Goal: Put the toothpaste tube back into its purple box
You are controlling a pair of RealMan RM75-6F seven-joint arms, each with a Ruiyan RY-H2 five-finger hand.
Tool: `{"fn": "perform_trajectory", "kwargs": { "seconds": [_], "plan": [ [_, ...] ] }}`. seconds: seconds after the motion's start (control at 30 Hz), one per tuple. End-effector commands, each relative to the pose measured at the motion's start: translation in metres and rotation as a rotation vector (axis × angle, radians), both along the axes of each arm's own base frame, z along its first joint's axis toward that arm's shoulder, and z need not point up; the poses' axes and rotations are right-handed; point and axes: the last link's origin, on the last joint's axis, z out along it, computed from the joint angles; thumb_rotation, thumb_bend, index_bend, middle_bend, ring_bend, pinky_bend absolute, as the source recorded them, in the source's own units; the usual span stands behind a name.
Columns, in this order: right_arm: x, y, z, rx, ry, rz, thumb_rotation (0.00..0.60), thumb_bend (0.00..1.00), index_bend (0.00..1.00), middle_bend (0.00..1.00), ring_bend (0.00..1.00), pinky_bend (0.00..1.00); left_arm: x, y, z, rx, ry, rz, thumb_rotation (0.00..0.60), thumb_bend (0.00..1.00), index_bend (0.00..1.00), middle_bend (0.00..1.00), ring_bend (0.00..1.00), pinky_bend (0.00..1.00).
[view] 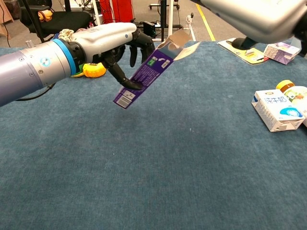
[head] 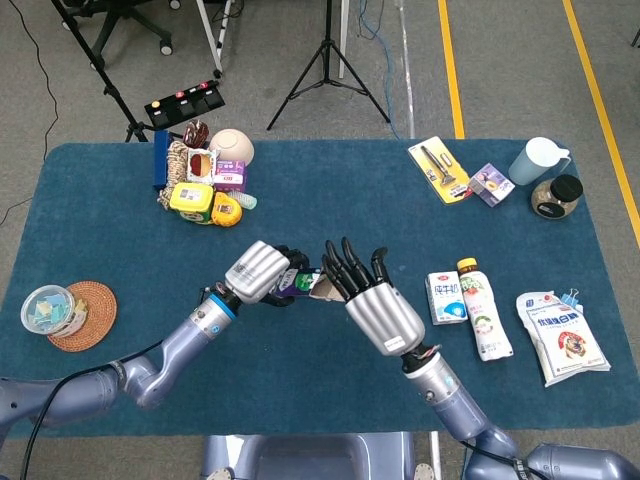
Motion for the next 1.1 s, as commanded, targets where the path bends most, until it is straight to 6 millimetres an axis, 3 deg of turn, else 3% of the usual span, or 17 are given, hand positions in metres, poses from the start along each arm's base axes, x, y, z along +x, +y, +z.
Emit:
{"fn": "perform_trajectory", "kwargs": {
  "seconds": [0.03,0.1,0.13,0.47,0.53,0.6,0.7,0.77,0.97,1.1],
  "plan": [
    [-0.035,-0.024,0.009,-0.001,0.008,-0.075,0.6,0.17,0.0,0.0,0.0,0.32,-0.016,0.012,0.006,0.118,0.181,-0.045,0.6,0.23,0.58,0.52,0.47,0.72],
    [-0.052,-0.035,0.015,-0.005,-0.004,-0.119,0.6,0.17,0.0,0.0,0.0,0.32,-0.021,0.015,0.006,0.163,0.259,-0.07,0.6,0.23,0.58,0.52,0.47,0.72],
    [-0.069,-0.046,0.022,-0.012,-0.021,-0.168,0.6,0.17,0.0,0.0,0.0,0.32,-0.026,0.018,0.001,0.206,0.351,-0.101,0.6,0.23,0.58,0.52,0.47,0.72],
    [-0.111,-0.061,0.036,-0.01,-0.07,-0.248,0.6,0.18,0.0,0.0,0.0,0.31,-0.027,0.023,-0.023,0.194,0.418,-0.023,0.6,0.21,0.58,0.51,0.45,0.66],
    [-0.115,-0.061,0.038,-0.009,-0.079,-0.257,0.6,0.18,0.0,0.0,0.0,0.31,-0.027,0.023,-0.025,0.181,0.417,-0.011,0.6,0.18,0.49,0.43,0.37,0.61],
    [-0.119,-0.061,0.04,-0.011,-0.091,-0.267,0.6,0.17,0.0,0.0,0.0,0.31,-0.026,0.022,-0.026,0.166,0.408,0.005,0.6,0.16,0.29,0.26,0.27,0.56],
    [-0.124,-0.06,0.043,-0.009,-0.106,-0.28,0.6,0.17,0.0,0.0,0.0,0.31,-0.022,0.021,-0.025,0.154,0.382,0.019,0.6,0.14,0.06,0.11,0.18,0.51],
    [-0.127,-0.059,0.044,-0.01,-0.114,-0.288,0.6,0.17,0.0,0.0,0.0,0.31,-0.019,0.02,-0.022,0.146,0.356,0.025,0.6,0.13,0.01,0.07,0.16,0.49],
    [-0.137,-0.054,0.048,0.008,-0.202,-0.324,0.6,0.17,0.0,0.0,0.03,0.3,-0.016,0.014,0.002,0.098,0.219,0.055,0.6,0.12,0.0,0.05,0.16,0.48],
    [-0.15,-0.049,0.054,0.028,-0.295,-0.347,0.6,0.17,0.0,0.0,0.01,0.21,-0.033,0.009,0.041,0.119,0.148,0.077,0.6,0.1,0.0,0.01,0.09,0.39]
  ]
}}
